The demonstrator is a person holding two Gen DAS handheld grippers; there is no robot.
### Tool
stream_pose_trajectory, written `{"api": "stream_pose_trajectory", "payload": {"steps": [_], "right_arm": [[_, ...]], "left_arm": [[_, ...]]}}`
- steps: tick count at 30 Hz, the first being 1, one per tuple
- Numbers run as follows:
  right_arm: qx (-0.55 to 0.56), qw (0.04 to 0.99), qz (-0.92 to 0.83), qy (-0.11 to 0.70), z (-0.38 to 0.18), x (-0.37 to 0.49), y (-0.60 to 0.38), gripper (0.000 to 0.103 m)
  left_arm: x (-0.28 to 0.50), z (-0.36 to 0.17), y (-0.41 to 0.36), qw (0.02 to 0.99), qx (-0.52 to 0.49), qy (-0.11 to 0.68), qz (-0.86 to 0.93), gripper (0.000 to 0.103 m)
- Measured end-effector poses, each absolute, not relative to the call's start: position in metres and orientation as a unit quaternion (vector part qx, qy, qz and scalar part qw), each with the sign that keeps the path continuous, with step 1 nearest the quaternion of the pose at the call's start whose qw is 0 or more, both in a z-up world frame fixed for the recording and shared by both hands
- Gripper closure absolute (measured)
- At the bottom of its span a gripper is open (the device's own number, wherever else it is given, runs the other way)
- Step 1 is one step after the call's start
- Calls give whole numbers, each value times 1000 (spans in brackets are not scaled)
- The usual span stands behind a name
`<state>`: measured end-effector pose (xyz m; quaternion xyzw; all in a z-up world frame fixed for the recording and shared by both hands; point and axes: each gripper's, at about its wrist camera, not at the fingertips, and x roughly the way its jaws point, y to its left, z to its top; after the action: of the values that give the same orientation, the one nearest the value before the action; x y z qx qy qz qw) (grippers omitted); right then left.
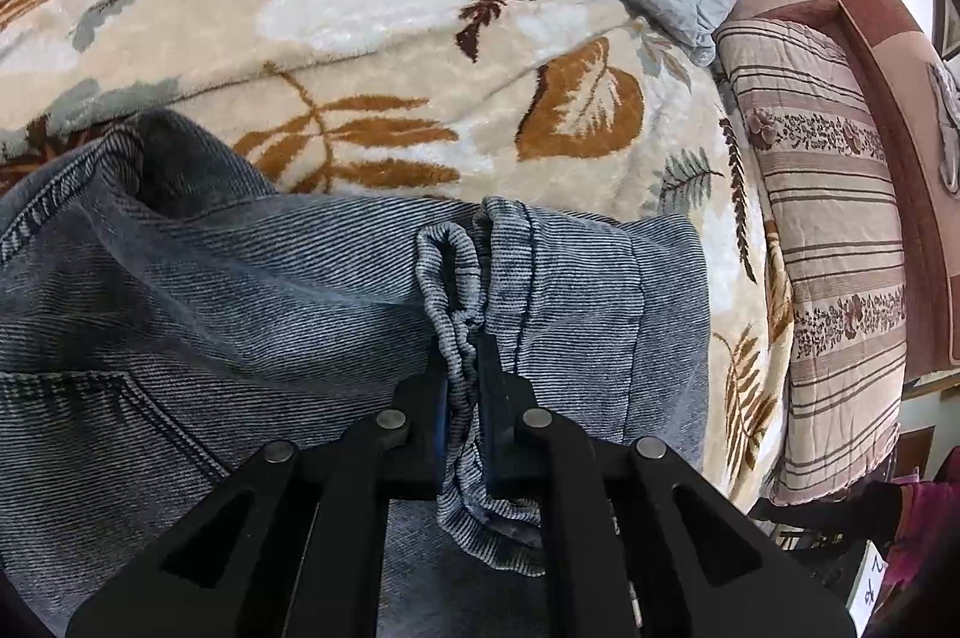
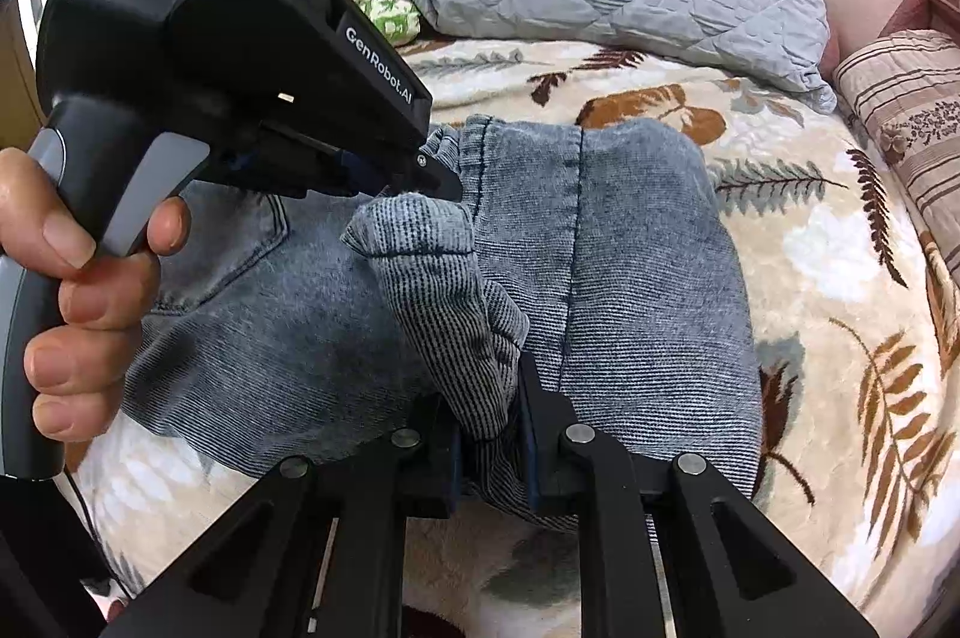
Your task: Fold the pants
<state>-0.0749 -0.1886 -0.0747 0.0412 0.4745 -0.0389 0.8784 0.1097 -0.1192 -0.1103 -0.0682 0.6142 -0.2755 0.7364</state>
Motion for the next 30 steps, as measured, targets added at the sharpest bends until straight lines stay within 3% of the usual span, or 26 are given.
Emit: {"api": "stream_pose_trajectory", "payload": {"steps": [12,14,15,17,18,25,30], "right_arm": [[9,869,-64,490,-78,-71,-177,83],[13,867,-67,494,-74,-70,-178,78],[16,866,-69,495,-73,-70,-178,70],[21,868,-66,491,-65,-74,-176,55],[20,870,-64,489,-61,-76,-174,51],[19,887,-53,458,-33,-106,-159,46],[27,898,-27,439,-20,-124,-140,42]], "left_arm": [[111,-114,-112,733,-93,611,-284,95],[110,-108,-109,737,-93,606,-286,88],[109,-104,-107,739,-95,601,-290,84],[106,-94,-99,746,-94,590,-296,64],[105,-88,-96,751,-91,582,-298,60],[82,-53,-55,779,-48,536,-321,43],[65,-50,-10,795,-32,524,-305,43]]}}
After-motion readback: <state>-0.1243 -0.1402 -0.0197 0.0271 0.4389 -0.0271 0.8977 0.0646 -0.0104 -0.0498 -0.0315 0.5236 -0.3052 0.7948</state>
